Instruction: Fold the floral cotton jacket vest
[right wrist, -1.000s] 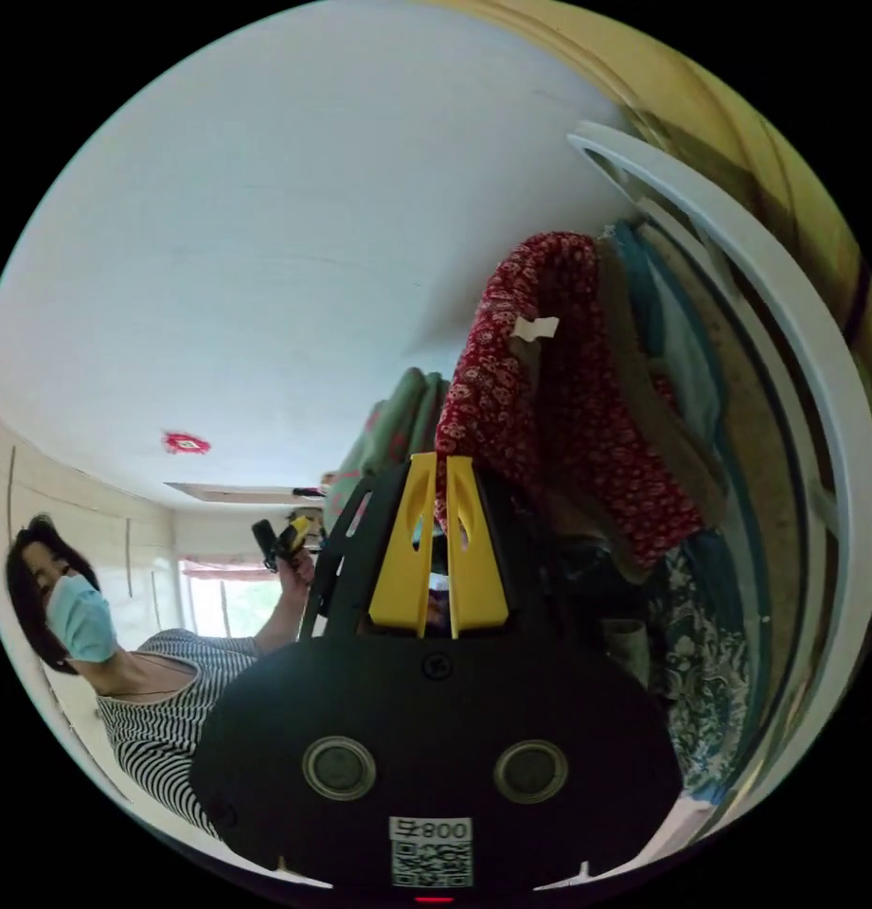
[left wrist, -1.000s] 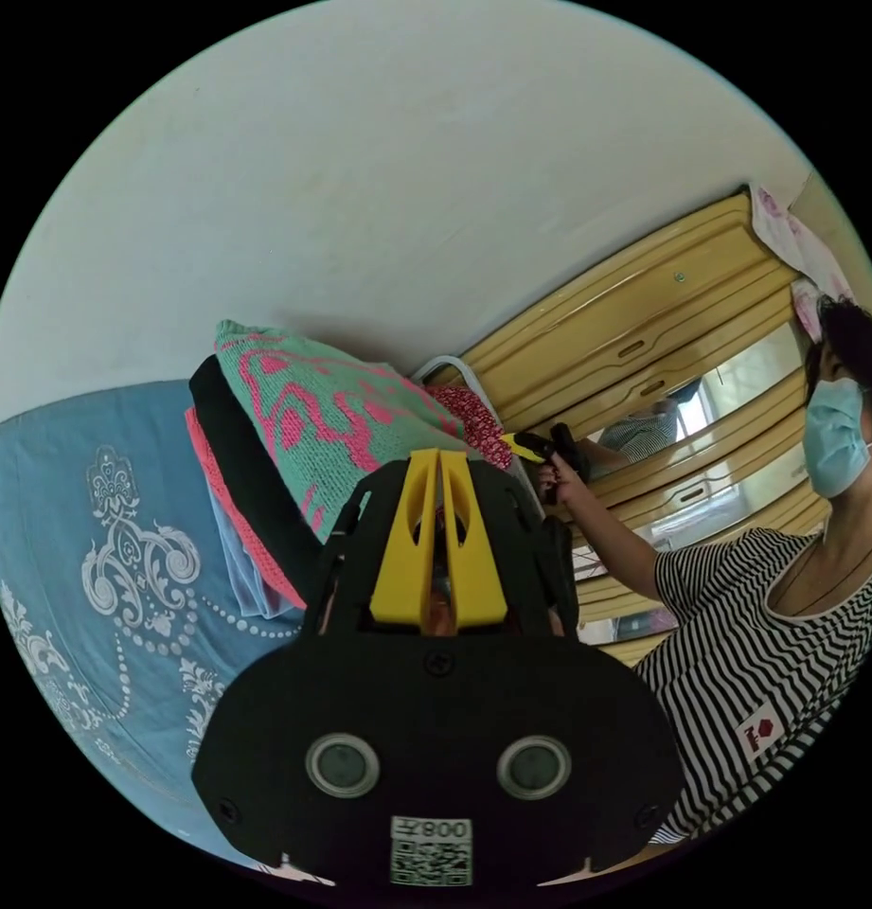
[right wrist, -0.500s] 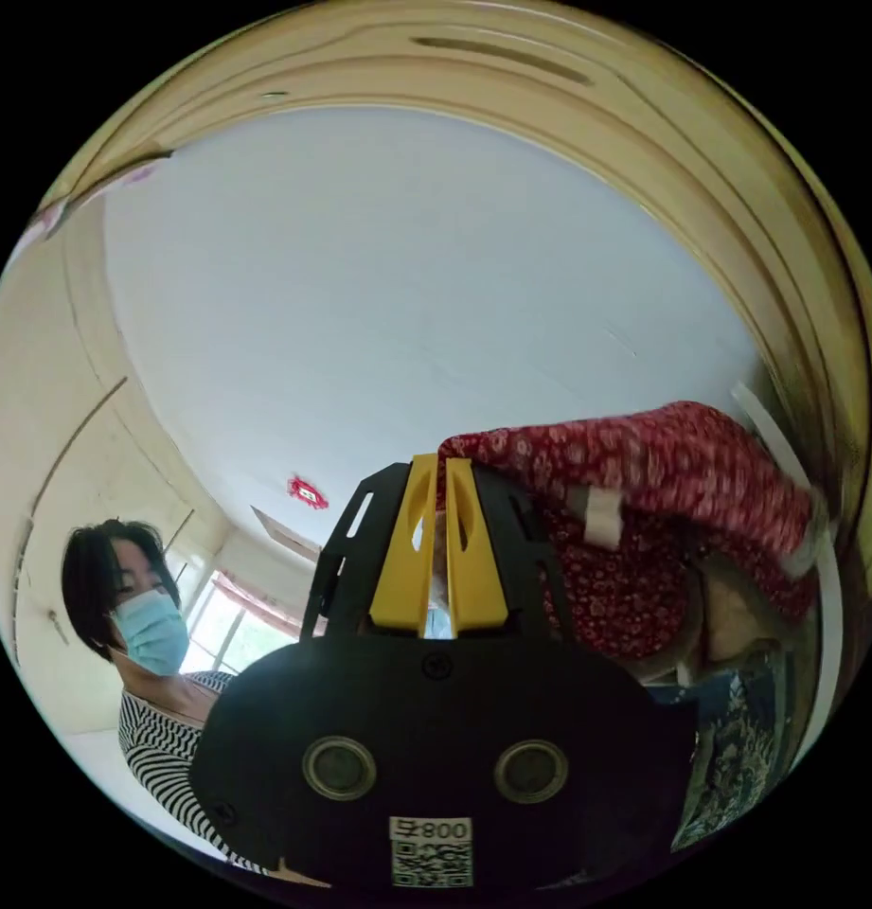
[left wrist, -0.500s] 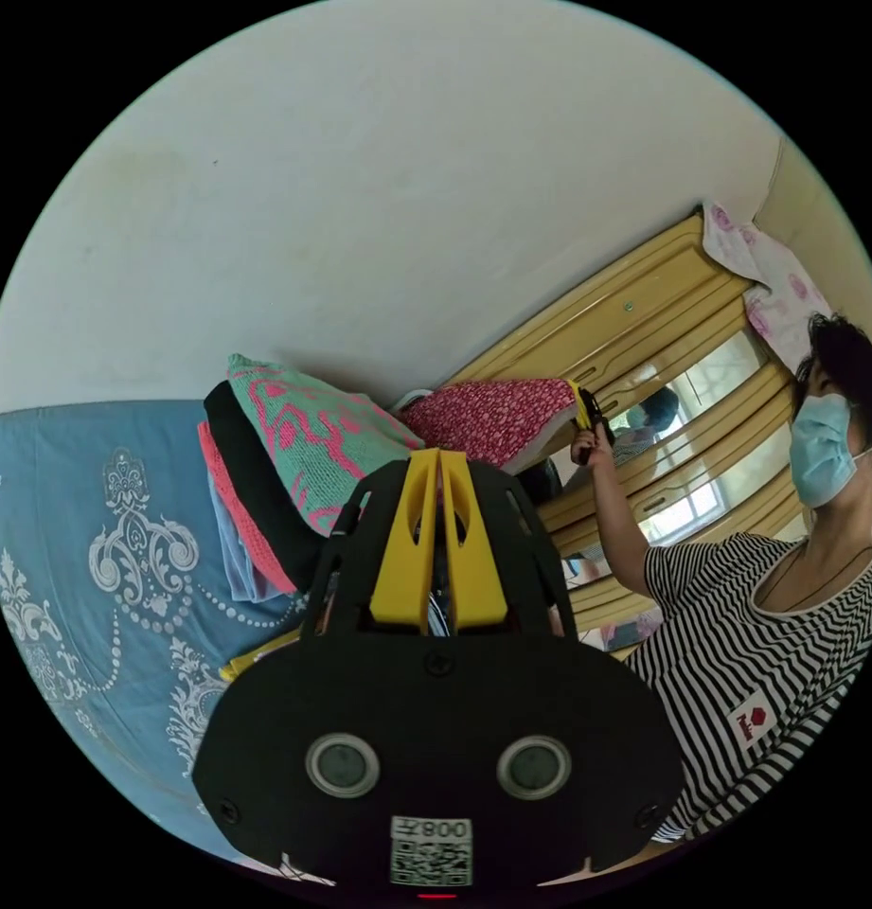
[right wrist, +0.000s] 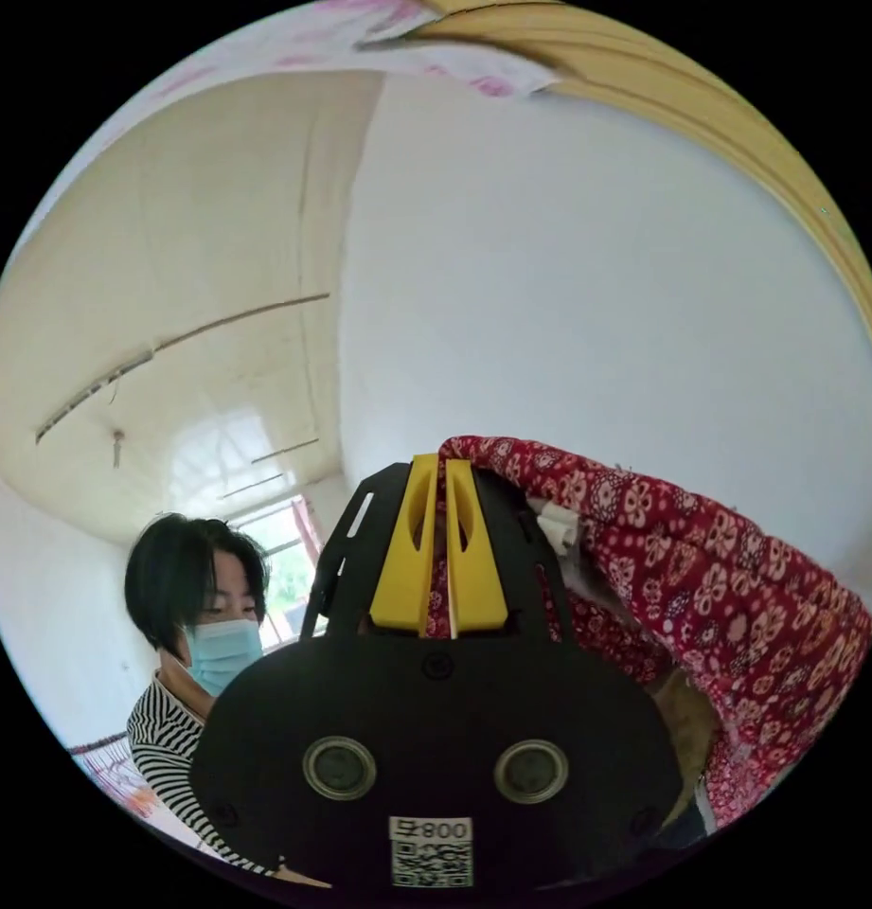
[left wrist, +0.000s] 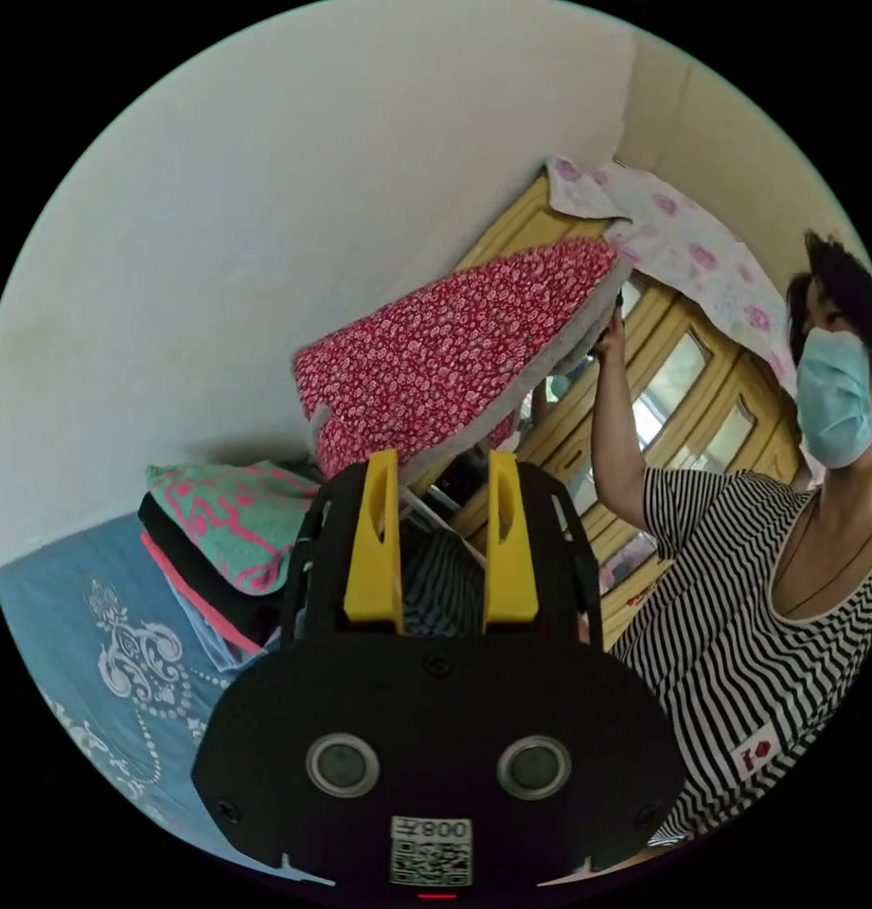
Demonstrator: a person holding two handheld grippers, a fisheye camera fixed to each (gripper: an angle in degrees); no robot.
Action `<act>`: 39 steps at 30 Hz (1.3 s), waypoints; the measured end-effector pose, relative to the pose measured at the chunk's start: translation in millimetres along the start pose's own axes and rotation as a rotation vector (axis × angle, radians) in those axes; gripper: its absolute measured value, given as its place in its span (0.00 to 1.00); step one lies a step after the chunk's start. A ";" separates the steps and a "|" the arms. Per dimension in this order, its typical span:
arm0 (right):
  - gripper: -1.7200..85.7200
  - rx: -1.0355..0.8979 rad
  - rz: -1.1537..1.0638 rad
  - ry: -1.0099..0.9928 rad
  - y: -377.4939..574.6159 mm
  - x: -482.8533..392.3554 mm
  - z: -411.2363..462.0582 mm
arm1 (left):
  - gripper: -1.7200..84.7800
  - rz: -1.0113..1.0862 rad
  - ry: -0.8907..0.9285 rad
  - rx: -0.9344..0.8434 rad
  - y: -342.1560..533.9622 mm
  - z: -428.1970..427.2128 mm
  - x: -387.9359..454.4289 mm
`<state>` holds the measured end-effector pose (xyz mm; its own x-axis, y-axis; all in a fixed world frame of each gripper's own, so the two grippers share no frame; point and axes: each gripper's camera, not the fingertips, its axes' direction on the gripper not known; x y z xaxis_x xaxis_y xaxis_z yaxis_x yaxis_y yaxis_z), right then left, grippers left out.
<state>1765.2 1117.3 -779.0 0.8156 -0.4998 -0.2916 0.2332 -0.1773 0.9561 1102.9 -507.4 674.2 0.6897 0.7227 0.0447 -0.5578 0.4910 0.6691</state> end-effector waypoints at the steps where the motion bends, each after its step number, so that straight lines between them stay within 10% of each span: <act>1: 0.03 -0.017 -0.039 -0.017 -16.6 -31.5 23.8 | 0.18 0.034 0.008 0.018 -3.3 -14.9 25.7; 16: 0.03 -0.057 0.011 -0.307 -95.6 -267.8 307.2 | 0.22 0.268 -0.075 0.139 7.6 -257.9 319.9; 39: 0.03 -0.180 0.375 -0.427 -172.9 -316.6 687.2 | 0.05 -0.086 -0.420 0.186 33.2 -569.2 373.8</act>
<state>1102.7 723.6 -871.2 0.5832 -0.8038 0.1170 0.0869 0.2049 0.9749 1079.5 55.9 290.9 0.8783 0.4047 0.2547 -0.4252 0.4172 0.8032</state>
